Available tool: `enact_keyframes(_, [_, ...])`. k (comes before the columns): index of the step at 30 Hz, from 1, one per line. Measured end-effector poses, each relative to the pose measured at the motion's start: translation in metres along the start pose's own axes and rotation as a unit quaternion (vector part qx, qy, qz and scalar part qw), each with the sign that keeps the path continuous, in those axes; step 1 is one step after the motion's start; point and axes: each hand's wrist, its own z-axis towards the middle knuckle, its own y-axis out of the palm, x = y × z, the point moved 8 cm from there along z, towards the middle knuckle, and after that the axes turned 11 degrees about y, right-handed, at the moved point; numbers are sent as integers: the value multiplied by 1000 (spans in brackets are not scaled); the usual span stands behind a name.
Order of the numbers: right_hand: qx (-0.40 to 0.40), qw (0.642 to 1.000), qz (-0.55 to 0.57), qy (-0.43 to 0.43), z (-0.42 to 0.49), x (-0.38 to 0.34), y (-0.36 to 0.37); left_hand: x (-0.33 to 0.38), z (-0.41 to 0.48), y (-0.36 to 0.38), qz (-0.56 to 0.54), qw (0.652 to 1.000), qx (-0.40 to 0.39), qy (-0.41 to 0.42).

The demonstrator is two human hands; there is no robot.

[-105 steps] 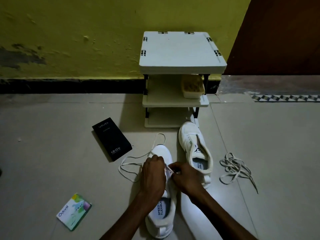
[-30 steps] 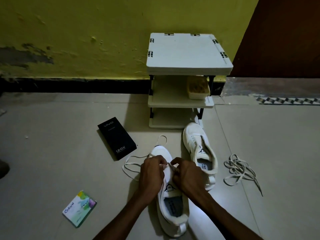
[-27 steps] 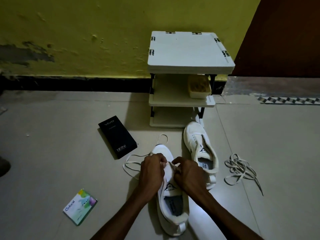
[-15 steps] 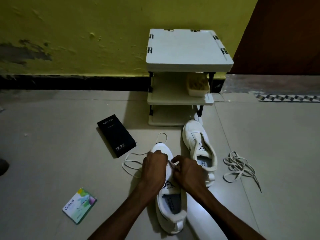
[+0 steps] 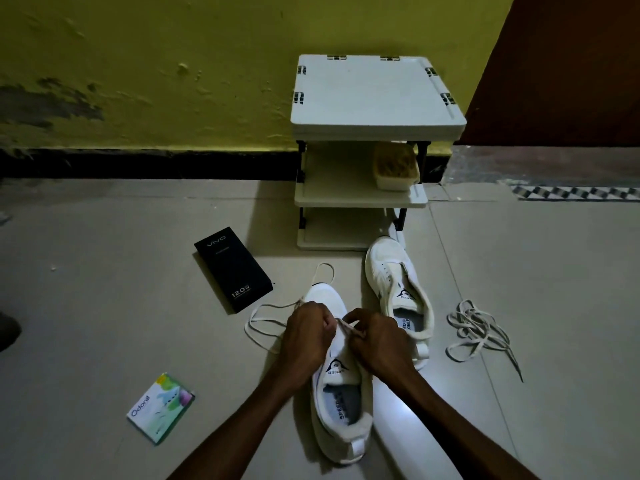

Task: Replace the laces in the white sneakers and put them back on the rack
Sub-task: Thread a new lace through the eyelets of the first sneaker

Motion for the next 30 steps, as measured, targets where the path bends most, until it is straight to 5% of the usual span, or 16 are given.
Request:
enact_keyframes(6, [-4,1000,28,-13,-3,1,-2,0,-2,-4,-48,996,72,-28])
enact_keyframes(9, [-4,999,30,-20,-3,-1,-3,1,-10,1,-82,996,7,-42])
enact_keyframes(17, [11,999,-16,-36,-8,-5,-6,-15,-16,9,-210,974,45,-76])
enact_keyframes(24, [4,999,-16,-43,-8,-5,-4,10,-14,-2,-97,994,31,38])
enact_keyframes(27, [7,999,-13,-40,-8,-4,-5,11,-12,-2,-46,998,8,36])
enact_keyframes(30, [7,999,-22,-41,-8,-4,-5,5,-16,-2,-112,993,24,-1])
